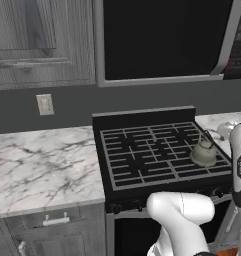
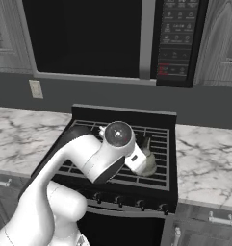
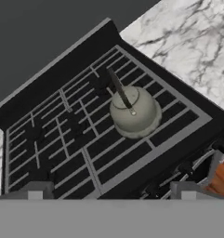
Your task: The kettle is done boiling. Turn off the stove, then wait for 300 timesteps before moving the kettle to the dining table.
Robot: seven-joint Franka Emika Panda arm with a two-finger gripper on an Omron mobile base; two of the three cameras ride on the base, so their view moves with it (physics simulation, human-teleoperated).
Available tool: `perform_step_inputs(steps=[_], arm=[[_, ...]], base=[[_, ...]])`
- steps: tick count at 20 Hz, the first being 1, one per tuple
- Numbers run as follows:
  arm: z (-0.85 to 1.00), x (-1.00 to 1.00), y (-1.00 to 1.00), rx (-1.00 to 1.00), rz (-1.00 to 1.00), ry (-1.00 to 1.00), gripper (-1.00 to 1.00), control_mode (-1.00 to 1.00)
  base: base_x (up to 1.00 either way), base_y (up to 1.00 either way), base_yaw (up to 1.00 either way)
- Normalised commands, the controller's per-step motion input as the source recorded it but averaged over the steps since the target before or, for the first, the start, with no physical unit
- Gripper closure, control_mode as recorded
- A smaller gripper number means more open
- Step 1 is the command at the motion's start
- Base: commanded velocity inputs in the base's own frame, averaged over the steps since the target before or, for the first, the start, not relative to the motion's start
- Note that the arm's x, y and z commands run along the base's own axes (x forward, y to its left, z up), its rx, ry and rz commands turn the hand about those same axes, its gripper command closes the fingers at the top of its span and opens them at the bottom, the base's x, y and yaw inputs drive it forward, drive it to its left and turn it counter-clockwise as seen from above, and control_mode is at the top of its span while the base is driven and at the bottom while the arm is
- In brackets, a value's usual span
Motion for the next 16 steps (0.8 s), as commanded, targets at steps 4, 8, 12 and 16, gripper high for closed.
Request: perform_step_inputs(steps=[4, 8, 12, 16], arm=[[-0.09, 0.38, 0.0, -0.11, 0.12, 0.01, -1.0, -1.0], [-0.05, 0.38, 0.0, -0.1, 0.12, 0.04, -1.0, -1.0], [0.0, 0.31, 0.0, -0.11, 0.09, 0.05, -1.0, -1.0], [-0.01, 0.26, -0.02, -0.11, 0.05, 0.07, -1.0, -1.0]], base=[[0.0, 0.0, 0.0], [0.0, 0.0, 0.0], [0.0, 0.0, 0.0], [0.0, 0.0, 0.0]])
